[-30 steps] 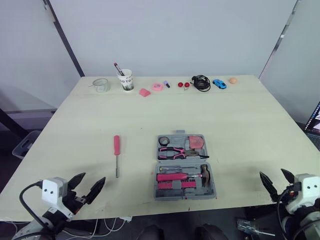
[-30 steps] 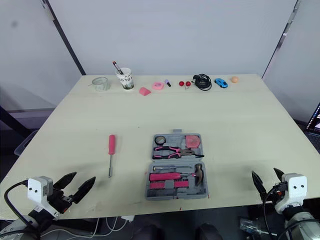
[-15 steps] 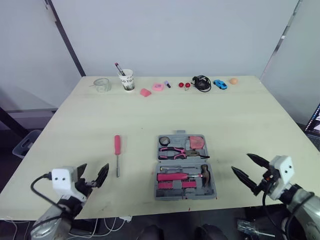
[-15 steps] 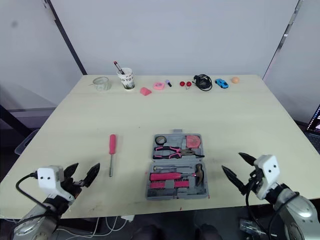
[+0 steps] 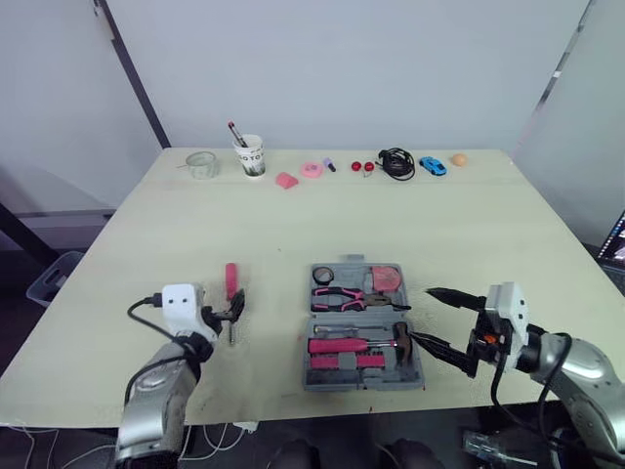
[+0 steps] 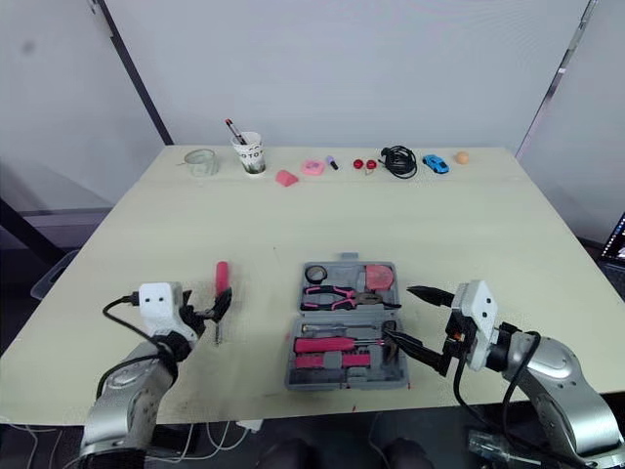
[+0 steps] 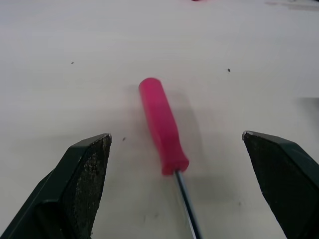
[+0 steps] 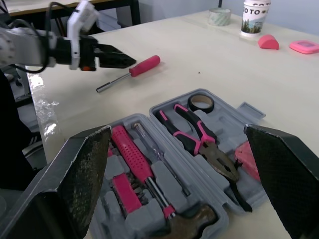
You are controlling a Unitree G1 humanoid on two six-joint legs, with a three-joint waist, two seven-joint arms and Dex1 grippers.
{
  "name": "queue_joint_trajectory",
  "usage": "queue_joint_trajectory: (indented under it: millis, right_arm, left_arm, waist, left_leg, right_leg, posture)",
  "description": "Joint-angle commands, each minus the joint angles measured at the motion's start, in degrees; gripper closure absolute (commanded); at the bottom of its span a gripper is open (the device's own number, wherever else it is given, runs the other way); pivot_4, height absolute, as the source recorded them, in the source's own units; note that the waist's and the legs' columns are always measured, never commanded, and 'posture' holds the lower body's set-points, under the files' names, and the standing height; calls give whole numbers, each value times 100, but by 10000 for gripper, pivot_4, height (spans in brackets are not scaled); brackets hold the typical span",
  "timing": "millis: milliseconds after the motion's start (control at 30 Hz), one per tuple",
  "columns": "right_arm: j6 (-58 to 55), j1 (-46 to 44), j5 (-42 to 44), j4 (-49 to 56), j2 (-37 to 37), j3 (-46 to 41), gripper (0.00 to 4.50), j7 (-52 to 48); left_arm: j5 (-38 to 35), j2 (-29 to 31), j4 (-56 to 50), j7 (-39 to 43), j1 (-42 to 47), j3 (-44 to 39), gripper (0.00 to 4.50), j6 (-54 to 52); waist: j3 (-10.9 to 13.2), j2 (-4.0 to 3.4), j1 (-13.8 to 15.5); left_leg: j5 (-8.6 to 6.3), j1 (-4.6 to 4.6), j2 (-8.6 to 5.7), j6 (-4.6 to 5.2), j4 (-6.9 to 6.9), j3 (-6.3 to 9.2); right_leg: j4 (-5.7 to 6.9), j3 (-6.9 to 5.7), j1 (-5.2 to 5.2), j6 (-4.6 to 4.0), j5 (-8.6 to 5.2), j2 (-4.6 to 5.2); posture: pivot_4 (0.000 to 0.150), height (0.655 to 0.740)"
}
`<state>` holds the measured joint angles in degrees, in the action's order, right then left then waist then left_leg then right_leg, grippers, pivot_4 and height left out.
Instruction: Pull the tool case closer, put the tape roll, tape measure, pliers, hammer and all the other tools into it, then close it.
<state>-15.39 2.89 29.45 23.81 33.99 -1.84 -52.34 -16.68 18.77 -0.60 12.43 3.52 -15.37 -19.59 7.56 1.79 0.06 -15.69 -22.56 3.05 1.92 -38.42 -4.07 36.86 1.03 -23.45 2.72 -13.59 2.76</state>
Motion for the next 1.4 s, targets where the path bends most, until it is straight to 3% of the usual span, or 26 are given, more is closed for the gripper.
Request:
queue_joint_trajectory:
  millis: [33, 333, 433, 667, 767, 1133, 1400]
  right_arm:
    - [100, -89, 49, 160, 13, -4, 171, -80]
    - [169, -289, -33, 165, 4, 138, 171, -119]
    - [136, -365, -46, 162, 1, 142, 0, -74]
    - [5, -494, -55, 232, -10, 215, 0, 20]
    - [-22, -514, -35, 244, 4, 220, 0, 30]
    - [-119, -570, 125, 249, 277, 204, 0, -304]
    - [-268, -701, 169, 313, 246, 310, 0, -331]
  left_arm:
    - [170, 36, 184, -83, 113, 21, 0, 2]
    - [511, 77, 1156, -40, 813, 232, 0, 162]
    - [477, 24, 1122, -75, 809, 200, 6426, 81]
    - [566, 34, 913, 2, 699, 289, 40376, 105]
    - [559, 18, 692, 64, 592, 333, 40916, 23]
    - [489, -177, -2063, -73, -1323, 525, 40916, -957]
    - [523, -769, -2637, -462, -1700, 780, 40916, -1287]
  waist:
    - [0, 0, -11]
    - [0, 1, 62]
    - [0, 1, 62]
    - [0, 1, 64]
    - [0, 1, 64]
    - [4, -3, 74]
    - [3, -2, 70]
  left_leg:
    - [0, 0, 1, 0, 0, 0]
    - [1, -4, -1, -1, -3, -4]
    - [0, -6, -1, -1, -2, -3]
    - [1, -7, 0, -1, -2, -2]
    - [1, -7, 1, -1, -2, -1]
    - [0, -2, 15, -1, 0, 11]
    - [0, -4, 5, 0, -1, 12]
  right_leg:
    - [0, 0, -1, 0, 0, 0]
    - [1, -9, 0, 0, 1, 0]
    - [-1, -9, -1, 0, 1, 1]
    - [0, -11, 0, 0, 1, 1]
    - [0, -11, -1, 0, 1, 1]
    - [-1, -6, -3, -8, -4, 10]
    - [-1, -4, -3, -24, -13, 12]
  posture:
    - [1500, 7400]
    - [1500, 7400]
    - [1500, 7400]
    - [1500, 7400]
    - [1500, 7400]
    - [1500, 7400]
    - [1500, 7400]
